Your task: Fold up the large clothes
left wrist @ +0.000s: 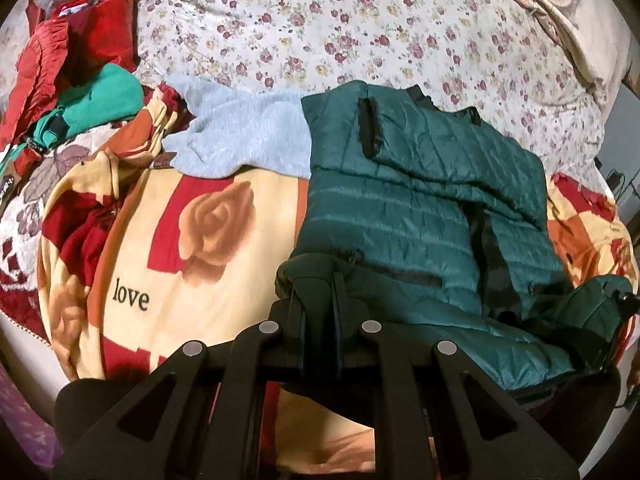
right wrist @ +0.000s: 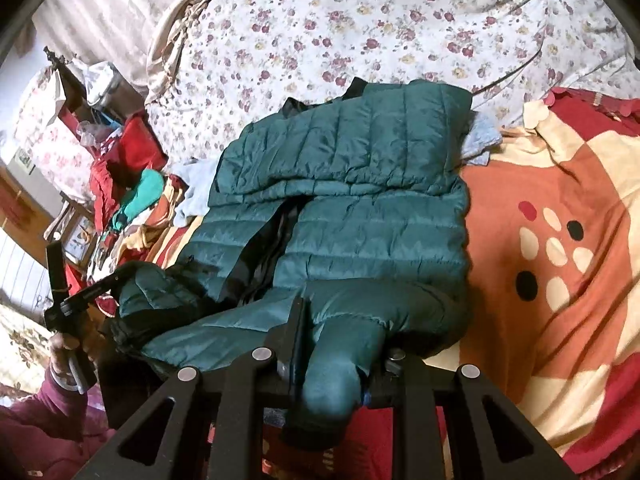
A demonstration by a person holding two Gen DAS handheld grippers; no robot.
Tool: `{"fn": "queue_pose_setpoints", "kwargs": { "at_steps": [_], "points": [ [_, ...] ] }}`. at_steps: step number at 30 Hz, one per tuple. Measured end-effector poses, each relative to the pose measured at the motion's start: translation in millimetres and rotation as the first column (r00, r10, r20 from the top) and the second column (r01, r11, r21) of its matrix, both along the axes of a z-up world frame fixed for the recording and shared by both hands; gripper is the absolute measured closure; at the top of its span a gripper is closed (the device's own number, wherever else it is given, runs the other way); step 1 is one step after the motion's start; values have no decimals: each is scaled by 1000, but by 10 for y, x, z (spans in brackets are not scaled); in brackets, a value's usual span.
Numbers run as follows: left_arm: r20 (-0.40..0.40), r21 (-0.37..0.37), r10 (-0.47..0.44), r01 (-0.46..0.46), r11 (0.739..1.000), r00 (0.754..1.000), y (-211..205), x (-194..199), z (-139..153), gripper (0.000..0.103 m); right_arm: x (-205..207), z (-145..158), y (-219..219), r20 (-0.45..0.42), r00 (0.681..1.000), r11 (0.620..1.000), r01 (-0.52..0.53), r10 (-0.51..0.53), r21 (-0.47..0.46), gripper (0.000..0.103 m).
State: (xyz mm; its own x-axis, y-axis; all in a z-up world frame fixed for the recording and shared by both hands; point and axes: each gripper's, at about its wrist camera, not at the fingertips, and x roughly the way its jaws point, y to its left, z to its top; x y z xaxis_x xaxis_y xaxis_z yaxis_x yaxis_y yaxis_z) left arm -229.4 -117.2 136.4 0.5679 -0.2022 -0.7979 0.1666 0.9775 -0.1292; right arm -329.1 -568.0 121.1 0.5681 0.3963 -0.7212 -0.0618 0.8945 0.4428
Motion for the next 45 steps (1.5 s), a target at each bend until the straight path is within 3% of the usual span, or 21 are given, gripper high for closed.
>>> {"fn": "queue_pose_setpoints", "kwargs": {
  "at_steps": [15, 26, 34, 37, 41, 44, 45],
  "points": [
    [98, -32, 49, -46, 998, 994, -229, 585, 308, 94, 585, 201, -199, 63, 995, 997, 75, -73, -26, 83],
    [183, 18, 110, -115, 993, 977, -592, 1438, 503, 94, 1565, 333, -497, 93, 983, 986, 164, -159, -40, 83],
    [157, 54, 184, -194, 979, 970, -870, 2303, 210, 94, 2391, 106, -826, 54, 972, 973, 229, -230, 15, 83],
    [146, 104, 207, -223, 969, 967, -1012, 2574, -2, 93, 2635, -49, -906, 45, 965, 966, 255, -257, 43, 83],
    [94, 143, 217, -228, 963, 972, -1104, 2817, -318, 91, 2909, -450, -1057, -31, 959, 945, 283, -282, 162, 77],
    [69, 143, 213, -221, 965, 975, -1118, 2905, -449, 90, 2879, -425, -1118, -8, 960, 938, 274, -279, 210, 70],
    [64, 146, 208, -215, 966, 976, -1131, 2927, -468, 89, 2848, -380, -1115, 4, 961, 941, 271, -277, 206, 62]
  ]
}}
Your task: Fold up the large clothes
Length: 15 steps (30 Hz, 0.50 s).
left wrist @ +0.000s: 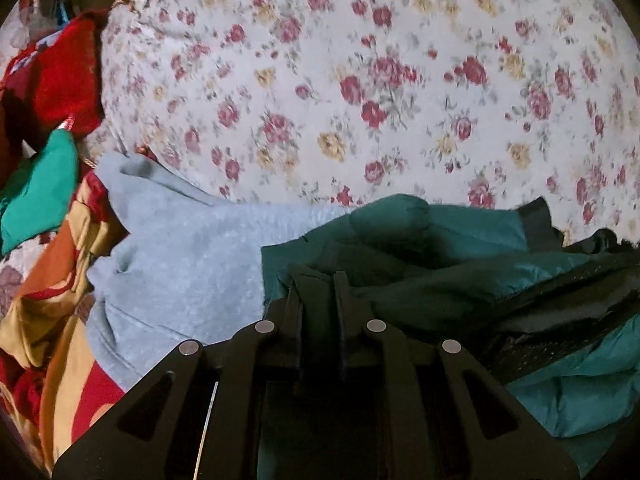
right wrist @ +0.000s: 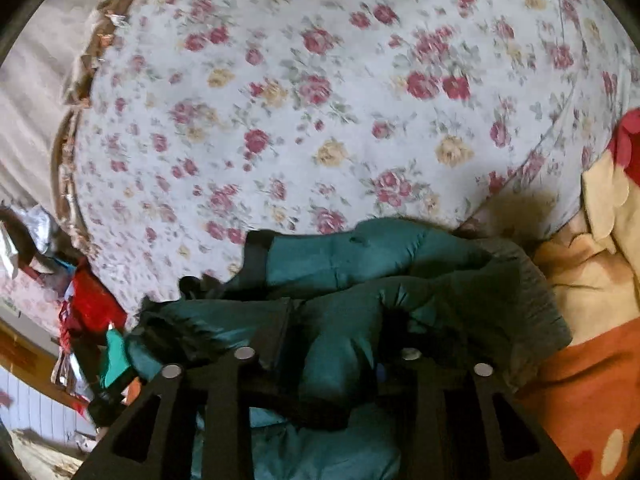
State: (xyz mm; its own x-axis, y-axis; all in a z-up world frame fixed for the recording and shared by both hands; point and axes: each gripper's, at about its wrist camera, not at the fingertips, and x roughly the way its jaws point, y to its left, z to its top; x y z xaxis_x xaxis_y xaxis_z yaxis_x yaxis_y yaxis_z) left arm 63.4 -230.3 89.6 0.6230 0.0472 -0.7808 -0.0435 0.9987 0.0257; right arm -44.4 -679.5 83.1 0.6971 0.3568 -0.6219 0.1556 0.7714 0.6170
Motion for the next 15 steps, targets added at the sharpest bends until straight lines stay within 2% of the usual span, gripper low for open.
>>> {"fn": "queue_pose_setpoints", "kwargs": {
  "at_steps": [1, 2, 3, 4, 7, 9, 10, 12, 13, 14, 15],
  "points": [
    [0, -1, -7, 7, 1000, 1000, -8, 11, -11, 89, -65, 79, 3, 22, 1000, 1000, 0, 1, -25, 47],
    [2, -6, -9, 9, 1000, 1000, -4, 17, -17, 89, -143, 172, 8, 43, 999, 998, 6, -4, -60, 37],
    [2, -13, -6, 6, 1000, 1000, -2, 21, -16, 88, -204, 242, 12, 60, 998, 996, 16, -11, -87, 20],
    [0, -27, -1, 1, 1000, 1000, 14, 24, -17, 88, -308, 344, 24, 82, 996, 990, 42, -31, -131, 17],
    [-1, -96, 4, -4, 995, 1000, 70, 26, 8, 80, -526, 548, 108, 153, 988, 982, 46, -17, -184, 17],
    [4, -161, -8, 8, 987, 1000, 127, 17, 52, 70, -599, 617, 275, 189, 981, 982, 0, 36, -189, 17],
    [9, -186, -14, 15, 983, 1000, 144, 10, 78, 62, -587, 622, 456, 189, 977, 976, -58, 98, -209, 17],
    [19, -220, -22, 26, 975, 1000, 181, -15, 133, 53, -484, 560, 801, 145, 970, 951, -150, 194, -269, 17],
    [25, -231, -28, 33, 972, 999, 194, -35, 166, 44, -395, 497, 1035, 111, 964, 927, -197, 243, -319, 17],
    [33, -228, -24, 31, 973, 999, 207, -62, 209, 30, -303, 432, 1243, 90, 955, 903, -233, 283, -360, 17],
    [43, -229, -17, 27, 973, 999, 230, -87, 242, 24, -205, 358, 1422, 73, 947, 881, -259, 311, -395, 17]
  ]
}}
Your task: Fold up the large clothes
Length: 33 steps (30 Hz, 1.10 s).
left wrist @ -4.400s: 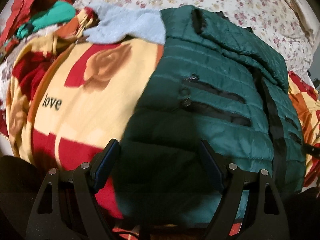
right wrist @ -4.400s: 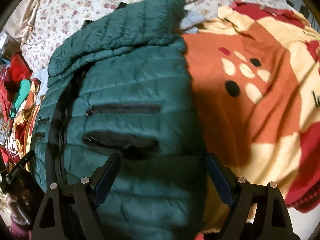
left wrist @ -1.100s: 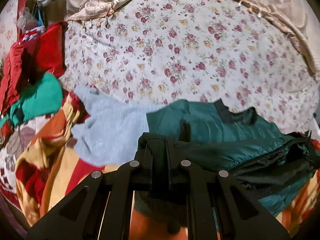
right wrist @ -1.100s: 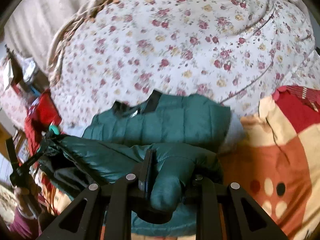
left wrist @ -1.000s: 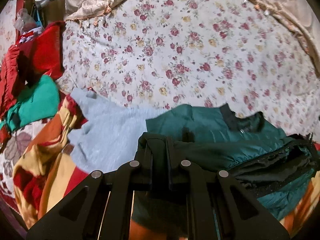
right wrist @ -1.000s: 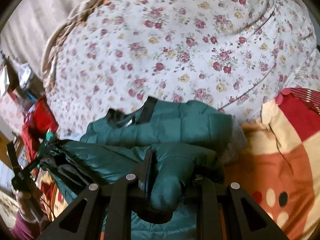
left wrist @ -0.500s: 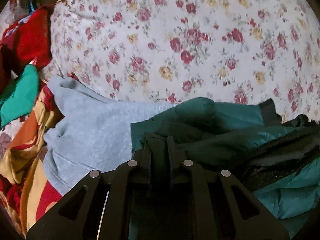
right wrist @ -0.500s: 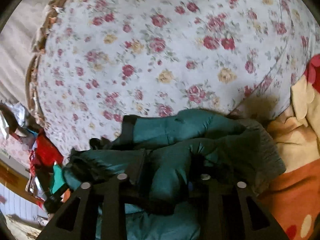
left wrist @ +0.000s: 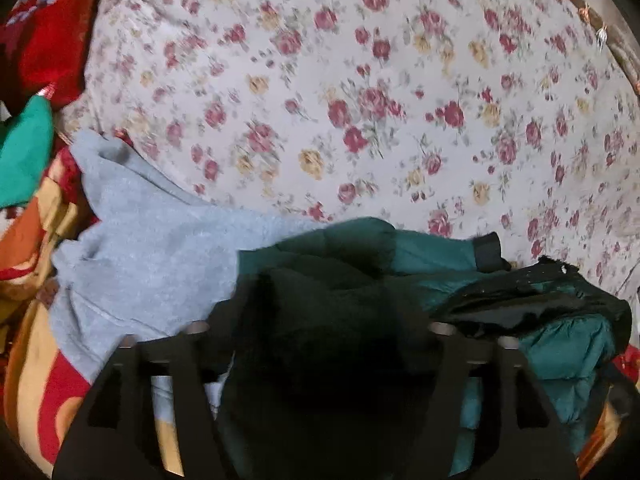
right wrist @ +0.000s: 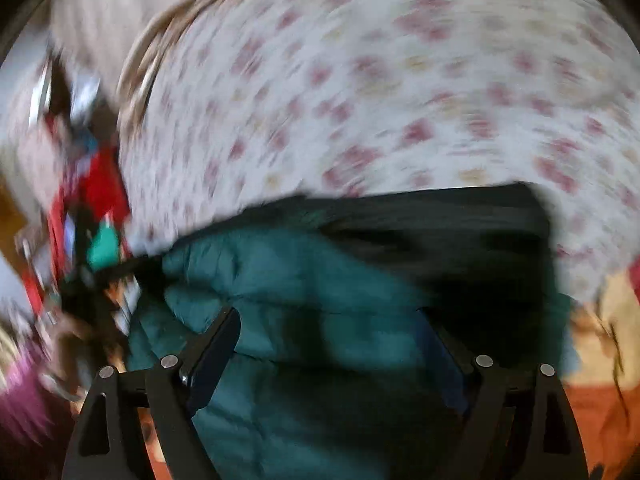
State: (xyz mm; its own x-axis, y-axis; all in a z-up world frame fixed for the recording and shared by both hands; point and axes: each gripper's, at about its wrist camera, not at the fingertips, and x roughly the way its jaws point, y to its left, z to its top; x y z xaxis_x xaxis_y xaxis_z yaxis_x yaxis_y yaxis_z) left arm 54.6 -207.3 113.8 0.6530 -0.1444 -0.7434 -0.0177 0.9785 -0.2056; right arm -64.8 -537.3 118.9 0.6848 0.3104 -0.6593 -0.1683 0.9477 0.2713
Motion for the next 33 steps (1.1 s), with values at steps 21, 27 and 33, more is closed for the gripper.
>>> {"fn": "queue_pose_setpoints", "kwargs": {
  "at_steps": [21, 27, 33],
  "points": [
    [9, 103, -42, 41, 994, 999, -134, -211, -188, 21, 297, -67, -67, 23, 993, 978, 120, -117, -173, 17],
    [10, 137, -35, 34, 990, 999, -189, -177, -228, 21, 462, -320, -410, -1, 976, 954, 210, -216, -213, 17],
    [9, 145, -29, 28, 989, 1000, -220, -122, -298, 18, 698, -550, -535, -21, 958, 940, 278, -288, -199, 13]
  ]
}}
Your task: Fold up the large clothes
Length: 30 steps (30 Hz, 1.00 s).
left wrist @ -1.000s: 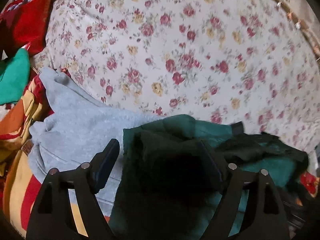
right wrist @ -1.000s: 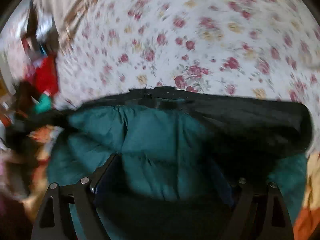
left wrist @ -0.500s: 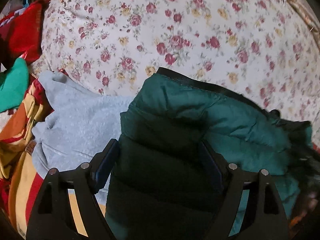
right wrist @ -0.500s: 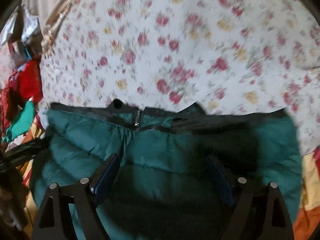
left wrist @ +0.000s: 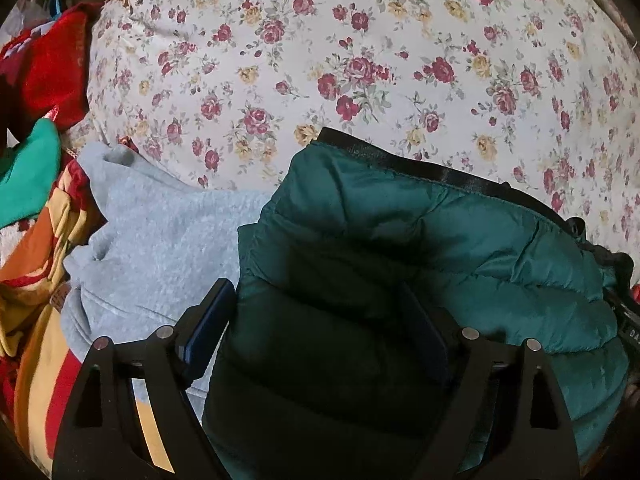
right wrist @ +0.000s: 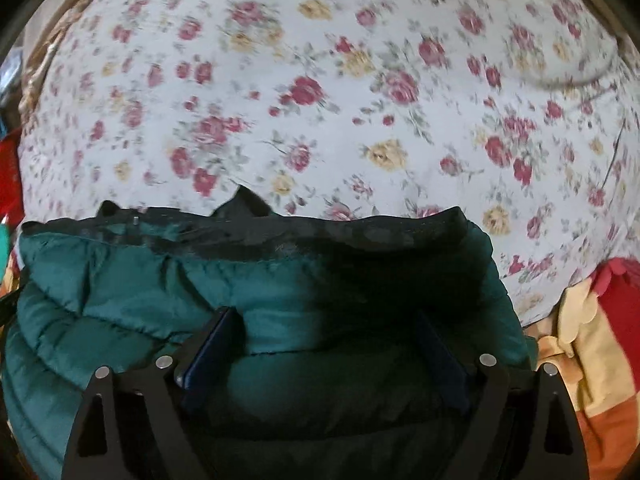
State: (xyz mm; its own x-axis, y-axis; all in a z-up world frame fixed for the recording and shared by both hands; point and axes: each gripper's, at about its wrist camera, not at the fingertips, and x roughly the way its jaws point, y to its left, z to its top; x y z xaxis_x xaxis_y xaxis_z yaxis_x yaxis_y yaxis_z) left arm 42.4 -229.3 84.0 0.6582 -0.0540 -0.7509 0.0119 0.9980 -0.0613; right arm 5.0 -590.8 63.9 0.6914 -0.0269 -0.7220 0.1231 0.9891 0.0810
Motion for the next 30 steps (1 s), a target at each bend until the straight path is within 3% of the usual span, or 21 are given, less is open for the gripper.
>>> {"fn": "queue_pose_setpoints", "kwargs": {
  "at_steps": [6, 9, 12, 16, 23, 30],
  "points": [
    [-8, 20, -2, 2, 1000, 1000, -1, -50, 11, 18, -55, 105, 37, -11, 1000, 1000, -2, 2, 9, 13],
    [-27, 5, 1, -1, 1000, 1000, 64, -137, 55, 18, -373, 286, 14, 33, 999, 999, -15, 14, 30, 13],
    [-32, 14, 7, -6, 1000, 999, 106, -283, 133, 18, -605, 370, 29, 12, 1000, 999, -29, 28, 39, 13],
    [-16, 28, 1, 0, 1000, 1000, 139, -591, 277, 18, -912, 361, 19, -40, 999, 996, -19, 22, 82, 13],
    [18, 77, 1, -2, 997, 1000, 227, -1281, 510, 18, -1392, 352, -47, -86, 996, 971, 28, -8, 236, 14],
    [103, 123, -35, 23, 992, 994, 143, -1564, 751, 18, -1636, 464, 30, -97, 995, 982, 0, 19, 190, 14]
  ]
}}
